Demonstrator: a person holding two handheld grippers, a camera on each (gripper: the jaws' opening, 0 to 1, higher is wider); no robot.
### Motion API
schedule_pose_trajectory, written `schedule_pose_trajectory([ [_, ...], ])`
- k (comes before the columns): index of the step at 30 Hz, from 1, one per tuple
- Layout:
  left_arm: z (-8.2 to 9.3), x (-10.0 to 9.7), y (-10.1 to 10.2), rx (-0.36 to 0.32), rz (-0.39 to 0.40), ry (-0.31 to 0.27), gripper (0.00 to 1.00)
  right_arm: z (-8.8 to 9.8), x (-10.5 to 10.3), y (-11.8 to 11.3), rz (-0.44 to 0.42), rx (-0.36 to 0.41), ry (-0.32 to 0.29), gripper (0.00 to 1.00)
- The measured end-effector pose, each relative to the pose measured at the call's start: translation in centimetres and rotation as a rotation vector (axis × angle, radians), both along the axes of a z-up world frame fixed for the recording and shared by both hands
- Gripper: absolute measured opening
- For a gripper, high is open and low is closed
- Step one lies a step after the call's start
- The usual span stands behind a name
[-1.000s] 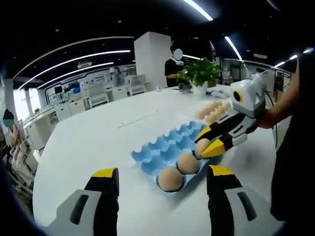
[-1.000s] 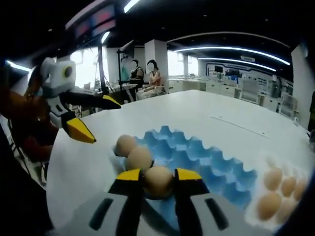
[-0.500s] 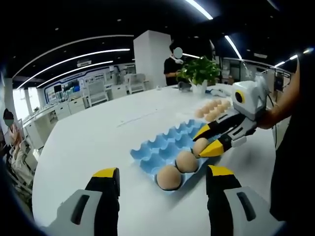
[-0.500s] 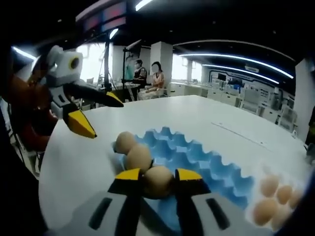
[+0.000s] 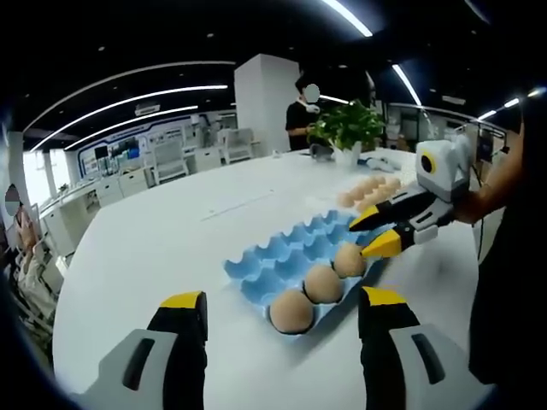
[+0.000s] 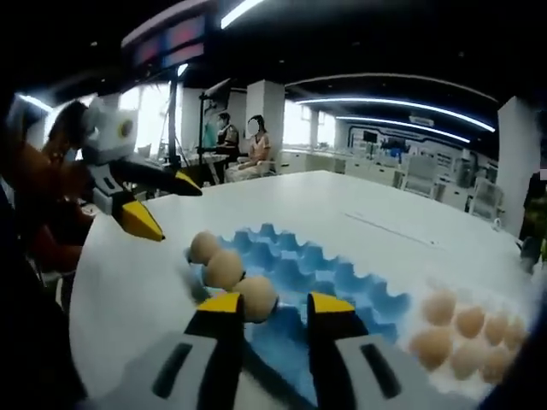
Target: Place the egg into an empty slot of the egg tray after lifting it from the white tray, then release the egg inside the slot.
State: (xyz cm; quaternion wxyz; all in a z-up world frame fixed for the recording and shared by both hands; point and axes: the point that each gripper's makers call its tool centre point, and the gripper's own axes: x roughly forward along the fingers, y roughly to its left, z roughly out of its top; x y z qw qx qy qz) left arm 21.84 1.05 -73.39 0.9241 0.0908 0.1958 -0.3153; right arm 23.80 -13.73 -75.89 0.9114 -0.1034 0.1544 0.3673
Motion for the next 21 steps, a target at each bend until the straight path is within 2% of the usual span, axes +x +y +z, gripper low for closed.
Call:
schedule_pose_trajectory([
  [1,0.0,0.0,0.0,-0.002,0.000,0.000,0.73,0.1,0.0,-0.3,-0.005,0.005,0.001,0.28],
  [2,0.0,0.0,-0.1,-0.005,0.000,0.003,0.73,0.4,0.4,-2.0,-0.061,0.029,-0.001,0.28],
  [5,0.1,0.1,-0.1,-0.005,0.000,0.003,0.72,0.8,1.2,-6.3,-0.196,0.012,-0.021,0.28],
  [6,0.1,0.1,-0.1,-0.007,0.001,0.002,0.72,1.0,1.7,-8.7,-0.269,0.005,-0.032,0.27],
  [8,0.2,0.1,-0.1,-0.007,0.003,0.001,0.72,1.1,1.9,-11.6,-0.352,0.007,-0.033,0.27],
  [11,0.1,0.3,0.0,-0.007,0.009,0.002,0.73,1.5,2.1,-18.5,-0.552,-0.010,-0.052,0.27],
  [15,0.1,0.3,-0.1,-0.013,0.006,0.007,0.73,1.6,1.4,-25.0,-0.723,-0.014,-0.047,0.27],
  [17,0.2,0.4,-0.2,-0.016,0.006,0.005,0.73,1.0,1.1,-27.2,-0.776,-0.017,-0.028,0.27],
  [21,0.3,0.4,-0.4,-0.019,0.001,0.006,0.72,-0.2,0.6,-29.3,-0.829,-0.002,0.021,0.28],
])
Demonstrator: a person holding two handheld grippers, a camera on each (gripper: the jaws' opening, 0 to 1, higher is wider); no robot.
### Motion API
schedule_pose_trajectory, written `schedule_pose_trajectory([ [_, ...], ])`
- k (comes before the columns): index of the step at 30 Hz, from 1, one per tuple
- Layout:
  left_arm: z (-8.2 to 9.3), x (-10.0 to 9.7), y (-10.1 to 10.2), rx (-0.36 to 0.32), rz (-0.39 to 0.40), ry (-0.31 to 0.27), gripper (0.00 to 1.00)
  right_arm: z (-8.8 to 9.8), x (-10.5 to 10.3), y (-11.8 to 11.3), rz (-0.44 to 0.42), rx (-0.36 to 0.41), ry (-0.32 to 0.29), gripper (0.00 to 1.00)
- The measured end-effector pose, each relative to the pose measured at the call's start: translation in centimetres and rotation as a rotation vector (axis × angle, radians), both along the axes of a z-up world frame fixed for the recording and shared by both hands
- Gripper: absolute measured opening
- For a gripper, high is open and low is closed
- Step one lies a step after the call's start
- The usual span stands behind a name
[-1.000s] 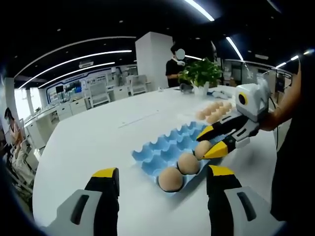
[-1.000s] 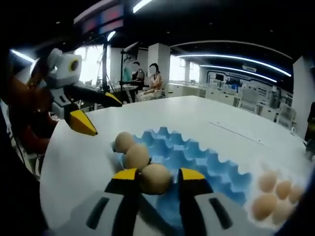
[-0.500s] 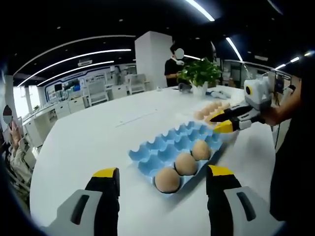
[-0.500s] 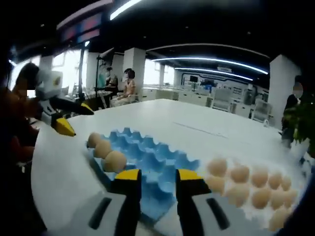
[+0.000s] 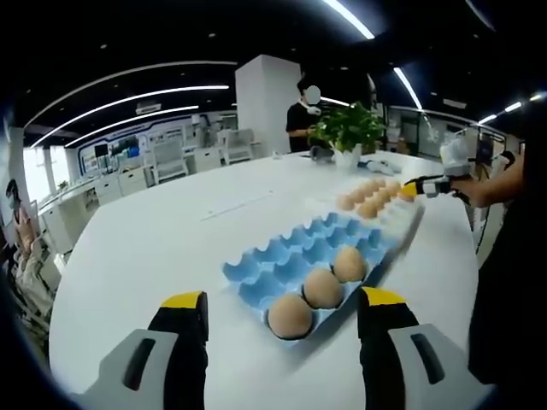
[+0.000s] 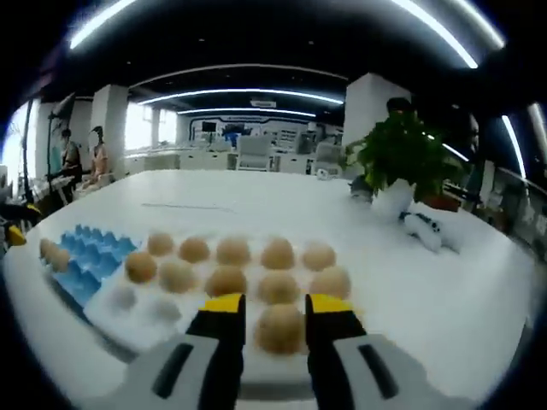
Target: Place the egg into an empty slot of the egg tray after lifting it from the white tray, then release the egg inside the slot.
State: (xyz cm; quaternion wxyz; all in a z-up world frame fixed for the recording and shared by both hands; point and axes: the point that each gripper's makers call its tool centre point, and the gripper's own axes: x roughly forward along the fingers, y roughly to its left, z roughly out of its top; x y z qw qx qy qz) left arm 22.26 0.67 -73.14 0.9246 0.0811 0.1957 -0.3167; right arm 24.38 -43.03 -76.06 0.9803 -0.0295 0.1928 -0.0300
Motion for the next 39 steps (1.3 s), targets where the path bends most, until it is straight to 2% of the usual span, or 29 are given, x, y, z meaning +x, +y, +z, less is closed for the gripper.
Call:
schedule_pose_trajectory([
  [5,0.1,0.0,0.0,0.002,0.000,-0.001,0.72,-1.0,0.2,0.2,0.009,0.021,0.024,0.29],
  [7,0.1,0.0,-0.1,0.000,0.000,0.002,0.71,-2.4,0.0,0.5,0.021,0.030,0.087,0.28],
  [8,0.1,0.0,-0.1,0.000,0.001,0.000,0.71,-2.3,0.2,0.4,0.012,0.030,0.067,0.28],
  [9,0.2,0.0,-0.1,0.000,0.001,-0.002,0.71,-2.0,0.0,0.4,-0.007,0.090,0.049,0.28],
  [10,0.2,0.0,-0.1,-0.001,0.002,-0.003,0.71,-2.0,0.0,0.4,-0.003,0.097,0.045,0.28],
  [13,0.1,0.0,-0.1,-0.001,0.005,-0.001,0.71,-2.0,0.0,0.2,0.020,0.065,0.042,0.28],
  [23,-0.1,-0.2,-0.1,0.000,0.002,0.006,0.71,-1.7,-0.3,0.5,0.003,0.075,0.027,0.26],
  [27,-0.1,-0.1,0.2,-0.001,0.008,0.005,0.71,0.9,-0.4,0.7,-0.006,0.084,-0.035,0.26],
  [30,-0.3,-0.1,0.2,-0.004,0.011,0.010,0.71,2.4,-0.2,2.5,0.045,0.106,-0.062,0.27],
  [33,-0.4,-0.1,0.0,-0.003,0.007,0.011,0.72,3.4,0.0,6.1,0.158,0.090,-0.076,0.27],
  [35,-0.3,0.0,0.1,-0.003,0.018,0.002,0.73,3.9,0.3,8.4,0.207,0.113,-0.094,0.27],
  [37,-0.3,0.0,0.1,-0.010,0.016,0.007,0.73,4.0,0.4,10.6,0.246,0.167,-0.090,0.27],
  [39,-0.4,0.0,0.1,-0.002,0.016,0.008,0.72,4.1,0.5,13.4,0.323,0.170,-0.085,0.27],
])
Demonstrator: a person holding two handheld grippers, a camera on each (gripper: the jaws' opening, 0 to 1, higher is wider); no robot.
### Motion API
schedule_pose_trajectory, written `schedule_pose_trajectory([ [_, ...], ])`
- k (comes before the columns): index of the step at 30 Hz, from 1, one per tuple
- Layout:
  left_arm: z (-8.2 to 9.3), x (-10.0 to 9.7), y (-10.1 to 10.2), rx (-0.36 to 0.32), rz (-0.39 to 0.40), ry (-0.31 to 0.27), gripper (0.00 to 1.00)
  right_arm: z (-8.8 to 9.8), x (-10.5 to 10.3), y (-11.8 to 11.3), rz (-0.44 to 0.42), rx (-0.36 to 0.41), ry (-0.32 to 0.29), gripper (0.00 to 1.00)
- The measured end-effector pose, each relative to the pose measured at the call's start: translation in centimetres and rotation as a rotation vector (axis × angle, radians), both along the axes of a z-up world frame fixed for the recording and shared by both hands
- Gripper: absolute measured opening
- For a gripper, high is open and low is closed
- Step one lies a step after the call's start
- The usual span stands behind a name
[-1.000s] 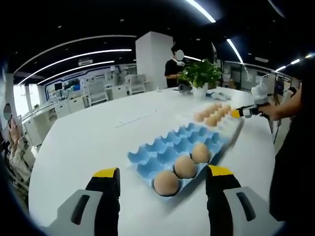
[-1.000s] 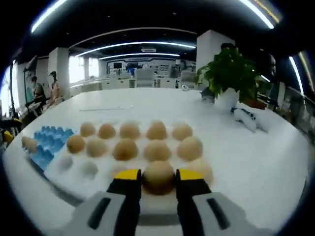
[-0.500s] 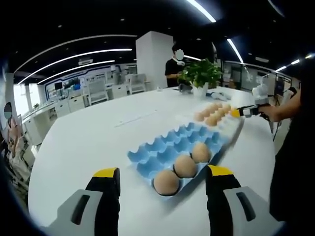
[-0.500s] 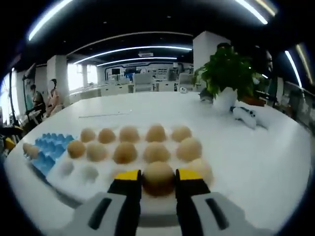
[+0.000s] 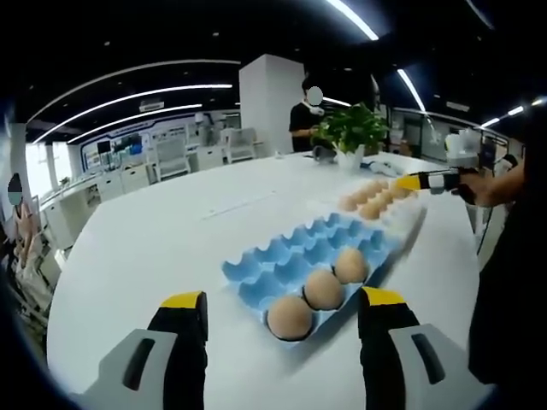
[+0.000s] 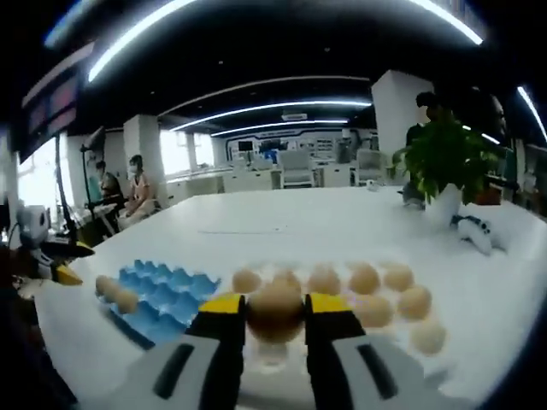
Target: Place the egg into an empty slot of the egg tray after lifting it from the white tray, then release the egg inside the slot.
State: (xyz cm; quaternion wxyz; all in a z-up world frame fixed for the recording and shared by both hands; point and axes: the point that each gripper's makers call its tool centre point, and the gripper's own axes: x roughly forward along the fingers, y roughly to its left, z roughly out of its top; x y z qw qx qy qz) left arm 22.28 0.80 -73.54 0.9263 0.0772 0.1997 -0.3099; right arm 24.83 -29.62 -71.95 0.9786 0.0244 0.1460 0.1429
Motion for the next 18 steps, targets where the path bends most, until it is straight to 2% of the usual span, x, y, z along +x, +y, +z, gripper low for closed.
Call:
schedule_pose_trajectory([
  [5,0.3,0.1,0.0,-0.003,-0.001,-0.006,0.72,0.1,0.0,5.5,0.152,0.023,0.006,0.27],
  [8,0.2,0.1,0.0,-0.005,0.001,-0.007,0.72,-0.6,-0.4,8.4,0.250,-0.006,0.013,0.27],
  [18,0.2,-0.1,-0.2,-0.009,0.001,-0.008,0.72,-2.3,-0.9,12.9,0.384,-0.014,0.047,0.27],
])
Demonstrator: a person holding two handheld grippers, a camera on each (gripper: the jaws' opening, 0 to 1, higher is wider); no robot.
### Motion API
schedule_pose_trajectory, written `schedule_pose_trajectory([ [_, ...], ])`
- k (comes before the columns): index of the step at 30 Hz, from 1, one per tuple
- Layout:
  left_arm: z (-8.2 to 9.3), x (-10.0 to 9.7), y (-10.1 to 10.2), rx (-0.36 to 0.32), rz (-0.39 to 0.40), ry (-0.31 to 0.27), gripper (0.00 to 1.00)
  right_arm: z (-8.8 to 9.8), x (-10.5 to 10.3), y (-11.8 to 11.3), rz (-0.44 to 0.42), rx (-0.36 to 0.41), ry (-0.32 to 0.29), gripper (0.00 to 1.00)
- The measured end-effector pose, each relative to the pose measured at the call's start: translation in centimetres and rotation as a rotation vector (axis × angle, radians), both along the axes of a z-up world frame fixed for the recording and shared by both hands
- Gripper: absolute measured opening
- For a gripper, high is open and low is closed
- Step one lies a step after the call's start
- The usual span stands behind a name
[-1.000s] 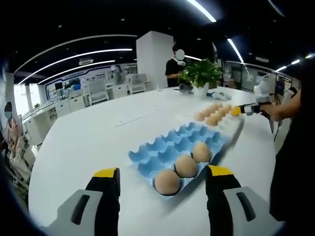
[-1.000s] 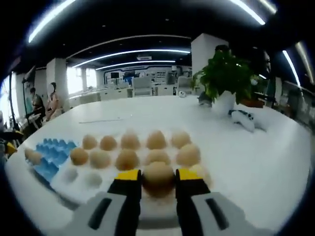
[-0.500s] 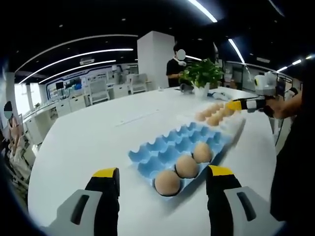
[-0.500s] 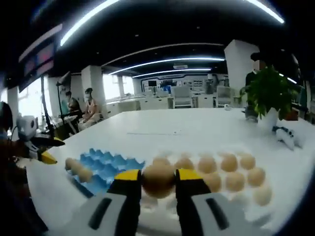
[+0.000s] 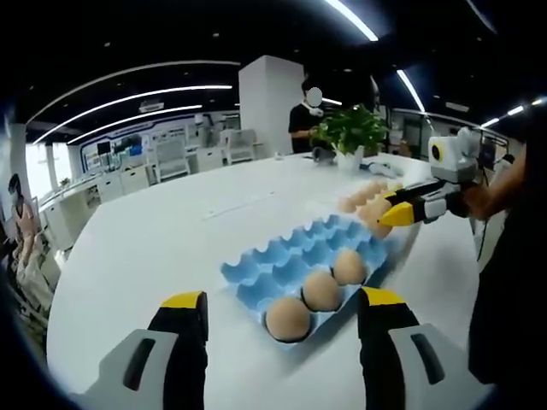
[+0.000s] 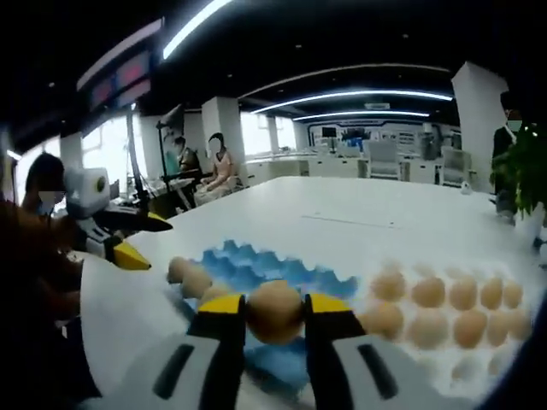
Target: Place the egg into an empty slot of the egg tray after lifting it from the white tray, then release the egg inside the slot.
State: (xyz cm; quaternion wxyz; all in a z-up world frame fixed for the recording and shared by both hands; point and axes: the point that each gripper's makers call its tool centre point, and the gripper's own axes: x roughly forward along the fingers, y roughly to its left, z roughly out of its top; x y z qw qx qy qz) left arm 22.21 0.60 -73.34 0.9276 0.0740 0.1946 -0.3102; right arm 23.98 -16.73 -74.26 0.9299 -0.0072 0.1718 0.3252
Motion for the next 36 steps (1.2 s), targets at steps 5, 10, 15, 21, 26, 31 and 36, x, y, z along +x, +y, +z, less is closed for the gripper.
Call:
schedule_pose_trajectory([
  [5,-0.1,-0.1,0.0,0.001,-0.003,0.005,0.72,-0.9,-0.1,1.4,0.052,-0.012,0.027,0.27],
  [10,0.0,0.0,0.3,0.002,0.006,0.000,0.73,-1.8,-0.2,2.4,0.098,-0.037,0.027,0.27],
  [15,0.1,0.0,0.3,-0.002,0.008,0.002,0.72,-2.6,-0.1,2.6,0.107,-0.044,0.039,0.27],
  [21,0.0,-0.1,0.1,-0.003,0.002,0.008,0.71,-3.1,-0.4,2.8,0.122,-0.068,0.034,0.27],
  [26,0.1,0.0,0.0,-0.003,0.001,0.006,0.71,-3.0,-0.3,2.8,0.126,-0.073,0.019,0.27],
  [31,0.2,0.0,0.0,-0.002,-0.004,0.004,0.71,-3.1,-0.4,2.9,0.138,-0.090,0.001,0.27],
  [36,0.1,0.0,-0.1,0.001,-0.009,0.010,0.70,-3.2,-0.5,3.1,0.153,-0.105,-0.012,0.27],
])
